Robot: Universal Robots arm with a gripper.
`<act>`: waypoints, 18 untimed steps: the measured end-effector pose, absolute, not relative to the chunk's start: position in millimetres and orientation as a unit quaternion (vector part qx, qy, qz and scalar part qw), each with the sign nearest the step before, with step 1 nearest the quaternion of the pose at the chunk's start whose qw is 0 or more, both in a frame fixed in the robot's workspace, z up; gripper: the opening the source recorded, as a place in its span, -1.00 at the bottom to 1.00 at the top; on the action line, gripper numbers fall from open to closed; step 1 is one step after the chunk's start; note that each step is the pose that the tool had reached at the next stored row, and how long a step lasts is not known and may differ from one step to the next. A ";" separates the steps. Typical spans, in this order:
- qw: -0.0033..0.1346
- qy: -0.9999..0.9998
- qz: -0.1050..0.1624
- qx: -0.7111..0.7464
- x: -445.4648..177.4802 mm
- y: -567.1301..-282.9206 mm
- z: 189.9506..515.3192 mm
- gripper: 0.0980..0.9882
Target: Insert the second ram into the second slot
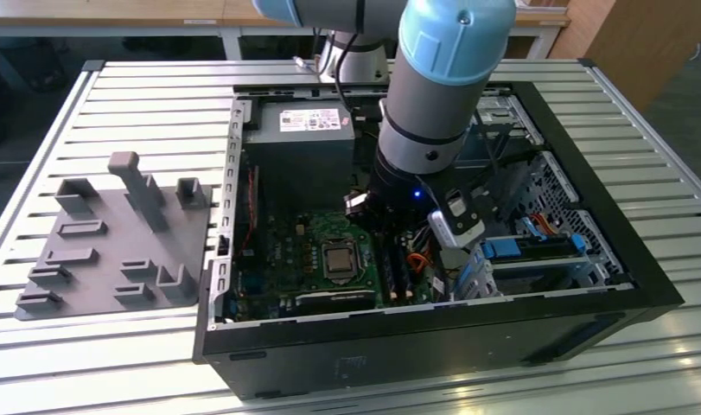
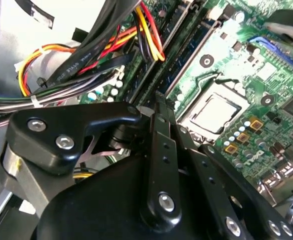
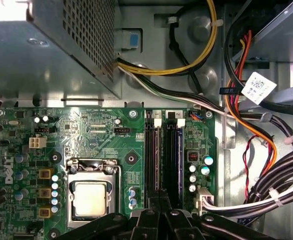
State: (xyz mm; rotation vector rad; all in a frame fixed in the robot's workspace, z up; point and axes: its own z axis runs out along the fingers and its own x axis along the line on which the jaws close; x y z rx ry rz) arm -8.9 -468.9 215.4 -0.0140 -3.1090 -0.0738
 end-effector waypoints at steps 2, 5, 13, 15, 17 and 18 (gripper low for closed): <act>0.015 -1.000 -0.026 -0.005 -8.8 -468.5 218.3 -0.98; 0.016 -1.000 -0.024 -0.004 -8.9 -468.8 226.1 -0.98; 0.016 -1.000 -0.026 -0.004 -9.0 -468.8 234.9 -0.98; 0.016 -1.000 -0.027 -0.004 -9.0 -468.8 237.2 -0.98; 0.016 -1.000 -0.027 -0.004 -9.0 -468.8 238.6 -0.98; 0.016 -1.000 -0.027 -0.004 -9.0 -468.8 239.2 -0.98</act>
